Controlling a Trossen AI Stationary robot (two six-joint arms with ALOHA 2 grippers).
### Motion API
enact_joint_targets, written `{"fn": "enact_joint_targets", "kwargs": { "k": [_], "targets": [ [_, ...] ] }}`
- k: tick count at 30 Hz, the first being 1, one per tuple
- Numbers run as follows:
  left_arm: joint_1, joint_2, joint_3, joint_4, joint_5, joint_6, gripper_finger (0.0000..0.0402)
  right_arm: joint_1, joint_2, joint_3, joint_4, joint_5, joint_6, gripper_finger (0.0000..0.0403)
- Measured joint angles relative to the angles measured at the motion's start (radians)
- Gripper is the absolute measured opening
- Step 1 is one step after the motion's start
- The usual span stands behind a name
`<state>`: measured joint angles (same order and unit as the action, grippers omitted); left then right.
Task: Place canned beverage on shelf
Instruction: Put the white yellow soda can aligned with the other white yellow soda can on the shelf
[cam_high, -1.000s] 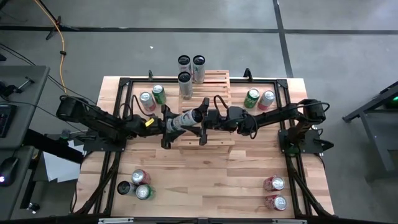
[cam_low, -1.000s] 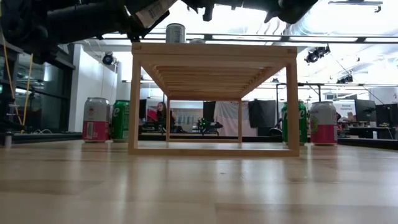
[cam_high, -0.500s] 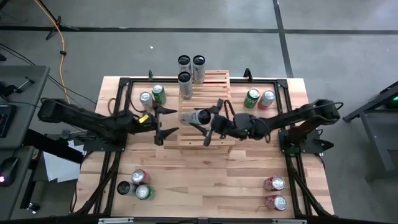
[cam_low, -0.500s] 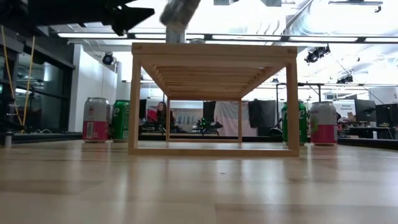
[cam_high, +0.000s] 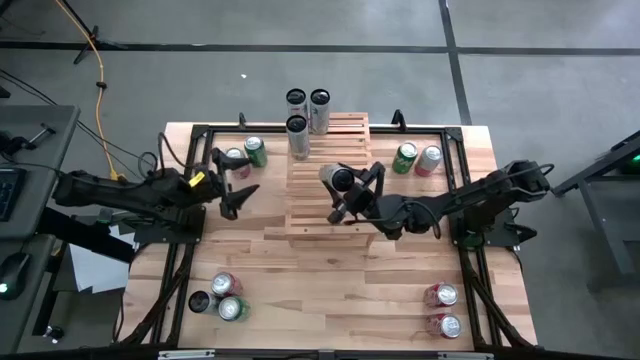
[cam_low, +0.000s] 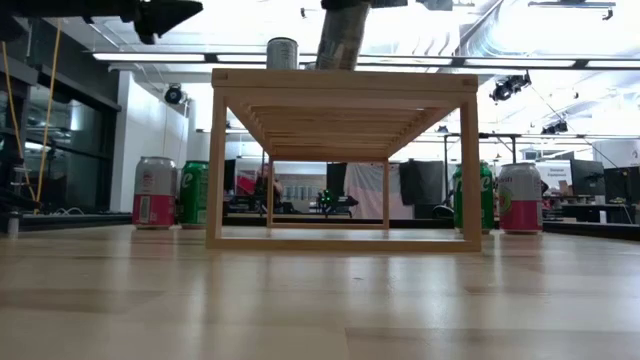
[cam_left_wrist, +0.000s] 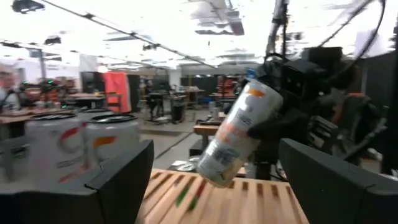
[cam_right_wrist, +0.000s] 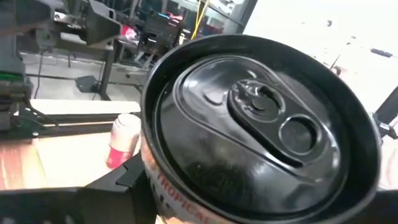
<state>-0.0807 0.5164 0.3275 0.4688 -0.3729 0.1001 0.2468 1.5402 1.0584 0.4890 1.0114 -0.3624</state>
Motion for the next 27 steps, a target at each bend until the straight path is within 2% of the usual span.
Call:
{"fn": "enact_joint_targets", "kwargs": {
  "k": [6,10,12,16,18,20,24,27],
  "targets": [
    [0.000,-0.081,0.000,-0.077,-0.084,-0.002,0.0335,-0.066,0.000,0.001,-0.002,-0.060,0.053,0.0239],
    [0.000,-0.102,0.000,-0.083,-0.086,0.006,0.0335,-0.177,0.000,0.066,-0.132,-0.090,0.132,0.0239],
    [0.000,-0.105,0.000,-0.086,-0.085,0.006,0.0335,-0.238,0.001,0.138,-0.284,-0.176,0.201,0.0239],
    [0.000,-0.105,0.000,-0.086,-0.084,0.008,0.0335,-0.351,0.026,0.324,-0.638,-0.456,0.367,0.0239],
    [0.000,-0.105,0.000,-0.087,-0.084,0.008,0.0335,-0.389,0.048,0.387,-0.780,-0.527,0.389,0.0239],
    [0.000,-0.105,0.000,-0.093,-0.083,0.008,0.0335,-0.411,0.065,0.414,-0.828,-0.573,0.386,0.0239],
    [0.000,-0.105,0.000,-0.110,-0.082,0.008,0.0335,-0.433,0.072,0.412,-0.814,-0.647,0.349,0.0239],
    [0.000,-0.105,0.000,-0.114,-0.082,0.006,0.0335,-0.437,0.076,0.382,-0.795,-0.664,0.323,0.0239]
  ]
}}
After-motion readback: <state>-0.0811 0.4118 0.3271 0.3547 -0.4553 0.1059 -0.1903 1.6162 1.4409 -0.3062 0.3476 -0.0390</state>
